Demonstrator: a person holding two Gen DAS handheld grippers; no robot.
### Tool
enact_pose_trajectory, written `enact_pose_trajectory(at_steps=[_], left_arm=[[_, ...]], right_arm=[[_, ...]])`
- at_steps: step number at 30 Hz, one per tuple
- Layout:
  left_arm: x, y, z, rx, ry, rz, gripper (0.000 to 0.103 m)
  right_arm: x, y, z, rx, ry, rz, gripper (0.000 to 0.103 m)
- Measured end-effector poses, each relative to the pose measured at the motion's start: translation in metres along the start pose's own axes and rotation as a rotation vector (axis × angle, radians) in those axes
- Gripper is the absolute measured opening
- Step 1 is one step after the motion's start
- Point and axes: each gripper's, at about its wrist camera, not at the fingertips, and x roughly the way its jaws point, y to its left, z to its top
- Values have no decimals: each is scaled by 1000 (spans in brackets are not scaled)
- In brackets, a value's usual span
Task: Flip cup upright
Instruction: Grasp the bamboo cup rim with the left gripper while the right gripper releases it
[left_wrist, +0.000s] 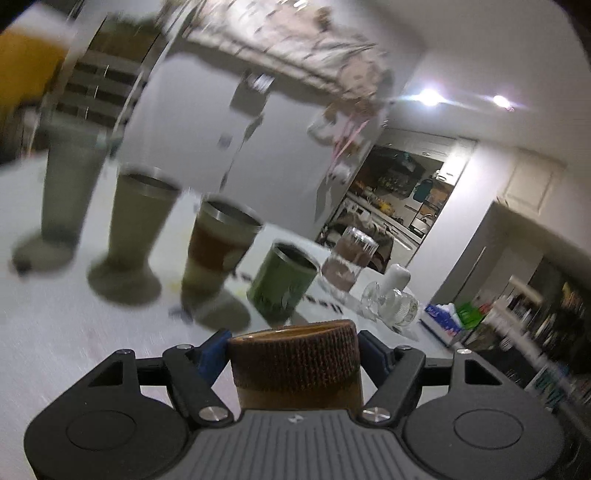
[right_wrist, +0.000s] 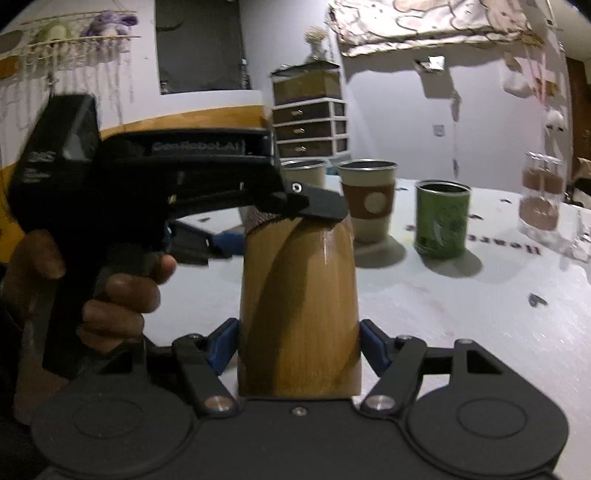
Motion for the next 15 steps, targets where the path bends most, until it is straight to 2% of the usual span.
enact_pose_trajectory(at_steps=[2,4,6,10,15], left_arm=[[-8,-8,0,78,-50,50,73],[-11,-11,2,135,-89,96,73],[-11,-7,7,158,-108,137,73],[-7,9,22,185,-133,234,73],[6,46,47,220,-149,430,73]], right_arm=[[-1,4,3,-13,-14,7,71],[-3,11,5,-43,-33,5,82],[-7,16,6,-65,-55,14,87],[-12,17,8,-65,-84,-3,90],[-19,5,9,-5,-116,-44,91]])
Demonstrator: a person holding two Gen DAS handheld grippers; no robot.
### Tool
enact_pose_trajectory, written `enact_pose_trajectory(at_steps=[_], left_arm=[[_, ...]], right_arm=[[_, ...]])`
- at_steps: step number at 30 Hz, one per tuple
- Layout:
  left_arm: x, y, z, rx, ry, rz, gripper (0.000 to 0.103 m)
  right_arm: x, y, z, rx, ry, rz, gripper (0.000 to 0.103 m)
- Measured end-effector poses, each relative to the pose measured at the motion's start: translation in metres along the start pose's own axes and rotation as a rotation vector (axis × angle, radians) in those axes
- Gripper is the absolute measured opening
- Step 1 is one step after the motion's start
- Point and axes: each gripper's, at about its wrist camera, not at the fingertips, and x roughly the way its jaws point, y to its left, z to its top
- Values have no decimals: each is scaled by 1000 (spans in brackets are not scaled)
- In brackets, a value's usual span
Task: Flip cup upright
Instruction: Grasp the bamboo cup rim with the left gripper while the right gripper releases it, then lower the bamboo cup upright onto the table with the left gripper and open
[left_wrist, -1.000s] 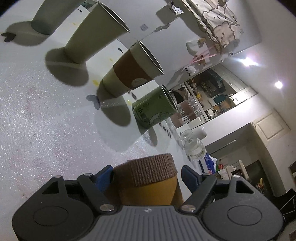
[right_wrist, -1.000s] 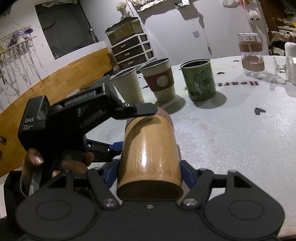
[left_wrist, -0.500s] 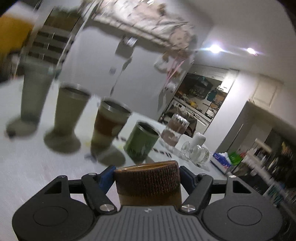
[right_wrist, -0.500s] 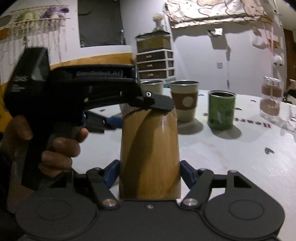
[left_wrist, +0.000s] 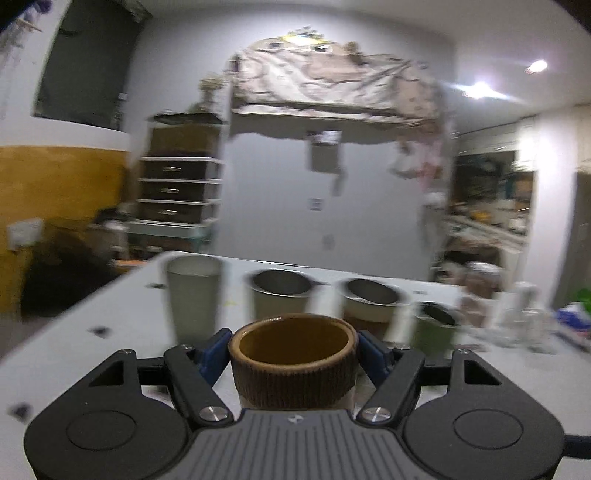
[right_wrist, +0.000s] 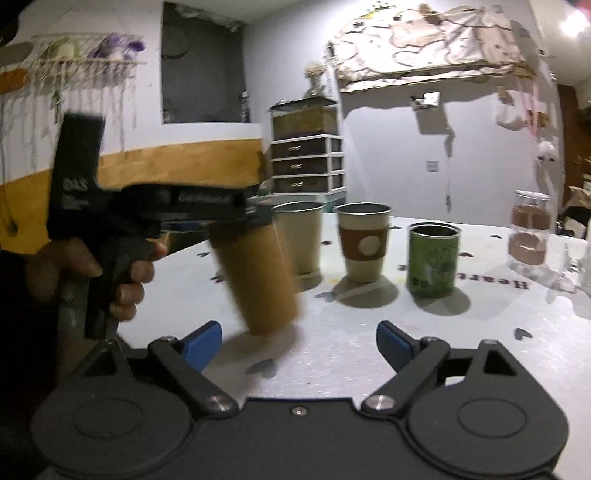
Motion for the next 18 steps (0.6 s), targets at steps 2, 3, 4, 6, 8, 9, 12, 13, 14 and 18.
enact_pose_trajectory(at_steps=[2,3,4,6,8,9,12,13,14,18], left_arm=[[10,17,5,12,-4,73,73],[14,23,7,16,-4,103,73],[18,30,10,17,-5,129,73],[25,46,13,10,-8,174,73],[31,57,17,12,-19,208,72],[34,61,18,14,-22,223,72],[42,68,20,37,-28,263,72],[44,67,19,47,-22,277,72],[45,67,19,59,-28,294,72],[48,66,19,86,-26,339,72]], right_arm=[[-3,-6,1,23,-9,-19,91],[-3,-8,1,29,-12,-27,91],[-3,-10,1,37,-15,-37,91],[-3,-14,1,47,-17,-51,91],[-4,-17,2,55,-20,-59,91],[-4,-18,2,59,-21,-62,91],[-4,-20,1,61,-22,-73,91],[-5,-20,1,59,-23,-79,91],[-5,-20,1,56,-24,-83,91],[-4,-21,0,50,-20,-98,91]])
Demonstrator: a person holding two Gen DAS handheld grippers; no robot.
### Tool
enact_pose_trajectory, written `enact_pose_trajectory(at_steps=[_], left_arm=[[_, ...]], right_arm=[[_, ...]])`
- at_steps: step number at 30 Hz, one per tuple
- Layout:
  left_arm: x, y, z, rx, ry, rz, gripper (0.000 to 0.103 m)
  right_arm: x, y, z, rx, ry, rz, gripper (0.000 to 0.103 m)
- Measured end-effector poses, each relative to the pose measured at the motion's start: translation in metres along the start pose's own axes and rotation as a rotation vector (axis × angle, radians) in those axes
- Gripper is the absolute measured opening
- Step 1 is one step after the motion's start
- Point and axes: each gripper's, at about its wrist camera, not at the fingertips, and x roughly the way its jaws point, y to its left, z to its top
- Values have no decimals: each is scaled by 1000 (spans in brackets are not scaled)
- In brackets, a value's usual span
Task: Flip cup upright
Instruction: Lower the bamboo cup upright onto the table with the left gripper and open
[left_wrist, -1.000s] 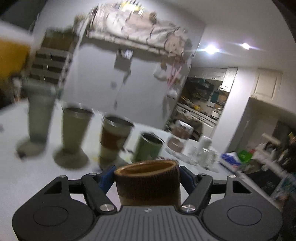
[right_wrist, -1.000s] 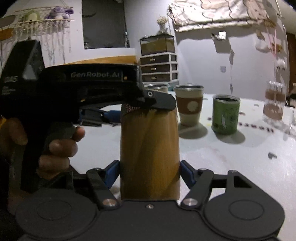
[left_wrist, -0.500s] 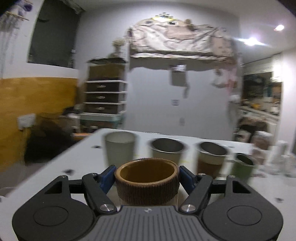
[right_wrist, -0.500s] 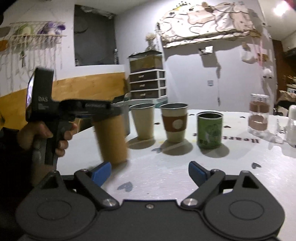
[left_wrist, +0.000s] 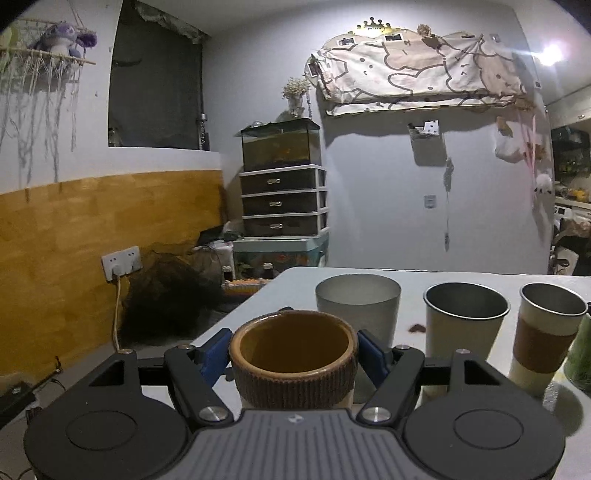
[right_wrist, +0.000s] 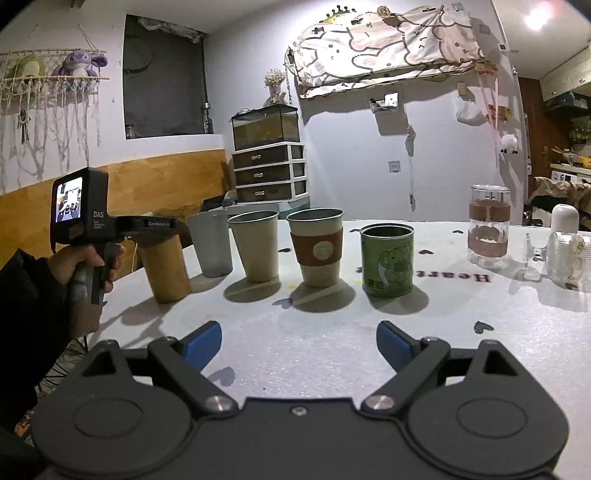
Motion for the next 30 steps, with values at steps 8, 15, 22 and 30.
enact_pose_trajectory(at_steps=[8,15,22,30], left_arm=[[-5,2,1,-23,-1,-3,81],[-44,10,6,-78,-39,-44,101],[-101,7,-11,-84,-39,-126,103],[-150,-12,-35,-24,-64,-193,103]], right_arm=[[0,-2,0,7,-4,-7,91],[-3,-5,8,-7,-41,-9,93],[-1,-8,20,-47,-95,-8,99],[2,-12,27,-64,-116,-22,102]])
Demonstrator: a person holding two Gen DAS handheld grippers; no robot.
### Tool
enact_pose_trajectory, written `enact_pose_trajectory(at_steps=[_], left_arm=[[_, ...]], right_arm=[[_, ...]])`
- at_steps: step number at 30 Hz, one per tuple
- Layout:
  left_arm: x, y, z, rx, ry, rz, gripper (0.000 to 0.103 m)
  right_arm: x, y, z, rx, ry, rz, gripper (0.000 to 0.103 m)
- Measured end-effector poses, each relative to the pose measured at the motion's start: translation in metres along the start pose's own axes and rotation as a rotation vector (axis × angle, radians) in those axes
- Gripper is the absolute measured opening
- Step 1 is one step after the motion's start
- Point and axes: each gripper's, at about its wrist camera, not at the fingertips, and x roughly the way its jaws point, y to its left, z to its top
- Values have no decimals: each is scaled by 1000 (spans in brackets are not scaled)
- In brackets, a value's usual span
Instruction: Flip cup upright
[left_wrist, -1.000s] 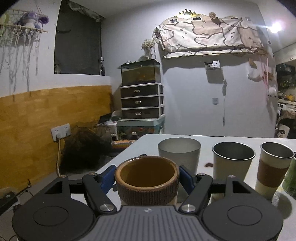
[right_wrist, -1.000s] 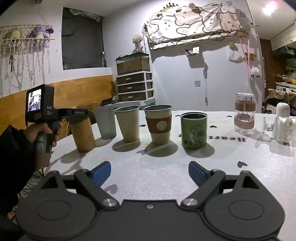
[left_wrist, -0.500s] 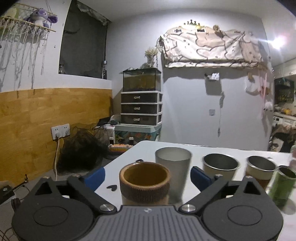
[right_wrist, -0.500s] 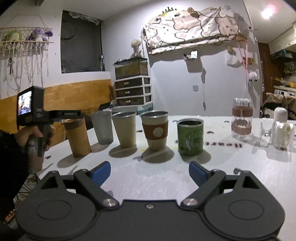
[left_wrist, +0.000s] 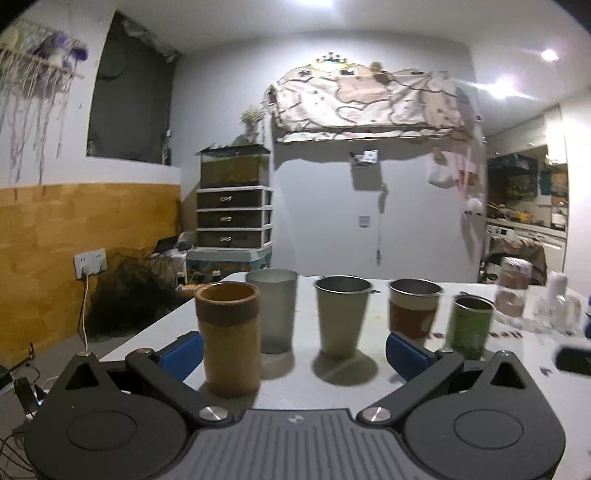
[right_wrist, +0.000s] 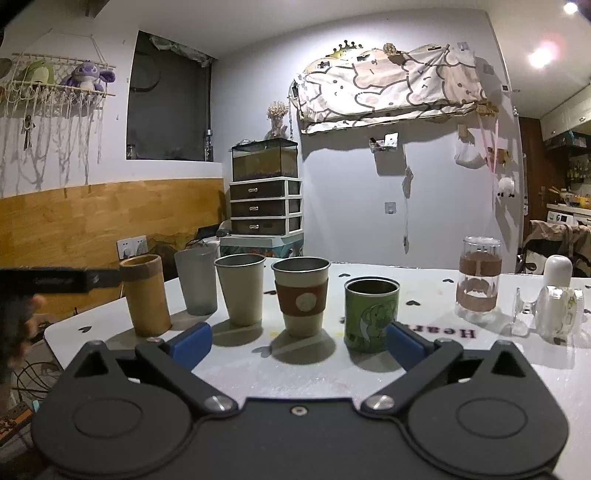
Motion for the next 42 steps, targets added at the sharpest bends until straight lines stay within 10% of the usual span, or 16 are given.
enact_pose_trajectory(at_steps=[42], left_arm=[[-17,-22,-26,-38,80,-31,103]], right_arm=[[-2,-1,-7,-38,28,-16,103]])
